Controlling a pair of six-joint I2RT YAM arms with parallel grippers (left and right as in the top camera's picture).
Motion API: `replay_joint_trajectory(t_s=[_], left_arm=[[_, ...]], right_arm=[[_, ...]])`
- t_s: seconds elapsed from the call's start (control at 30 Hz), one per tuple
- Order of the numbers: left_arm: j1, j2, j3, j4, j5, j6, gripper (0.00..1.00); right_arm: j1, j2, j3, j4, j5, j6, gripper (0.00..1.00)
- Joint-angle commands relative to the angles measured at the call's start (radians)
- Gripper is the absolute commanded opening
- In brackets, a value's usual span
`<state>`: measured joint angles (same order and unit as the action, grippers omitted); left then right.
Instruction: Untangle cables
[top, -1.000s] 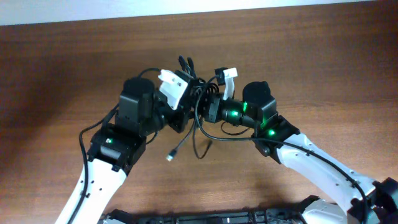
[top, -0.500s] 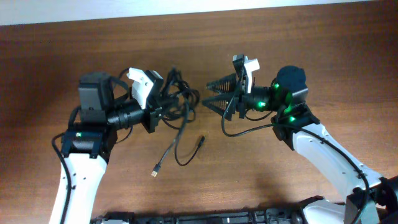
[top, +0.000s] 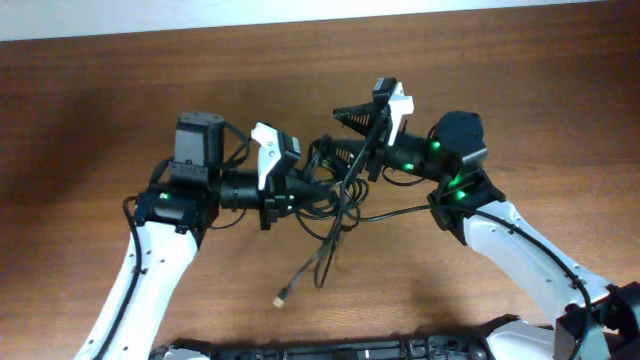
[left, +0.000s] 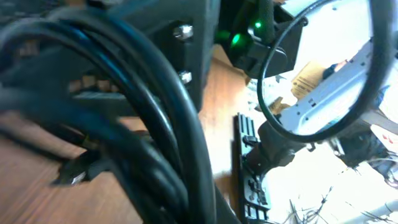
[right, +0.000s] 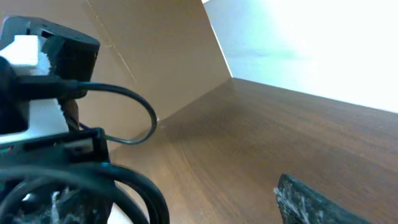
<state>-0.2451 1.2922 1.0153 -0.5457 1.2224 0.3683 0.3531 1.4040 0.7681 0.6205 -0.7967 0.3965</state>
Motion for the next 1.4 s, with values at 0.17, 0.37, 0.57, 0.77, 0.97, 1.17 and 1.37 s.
replay_joint_trajectory(t_s=[0.17, 0.37, 0.57, 0.77, 0.97, 1.17, 1.37], left_arm=[[-0.026, -0.002, 0.000, 0.010, 0.009, 0.027, 0.00], [0.068, -0.002, 0.000, 0.005, 0.127, 0.053, 0.00], [-0.015, -0.002, 0.000, -0.016, 0.152, 0.048, 0.00], [-0.015, -0.002, 0.000, -0.016, 0.248, 0.045, 0.00], [0.012, -0.002, 0.000, -0.013, 0.259, 0.046, 0.00], [0.066, -0.002, 0.000, -0.010, 0.117, 0.045, 0.00], [0.073, -0.002, 0.000, -0.014, -0.174, 0.014, 0.00]], right_arm=[[0.059, 0.084, 0.017, -0.067, -0.128, -0.050, 0.81], [-0.101, 0.084, 0.017, -0.063, -0.307, -0.157, 0.95], [-0.084, 0.084, 0.017, 0.166, -0.291, -0.074, 0.94], [0.016, 0.089, 0.017, -0.044, 0.246, -0.107, 0.80], [-0.236, 0.089, 0.017, -0.320, 0.660, 0.005, 0.79], [-0.308, 0.089, 0.016, -0.447, 0.686, 0.005, 0.80], [-0.308, 0.089, 0.016, -0.644, 0.592, 0.005, 0.98]])
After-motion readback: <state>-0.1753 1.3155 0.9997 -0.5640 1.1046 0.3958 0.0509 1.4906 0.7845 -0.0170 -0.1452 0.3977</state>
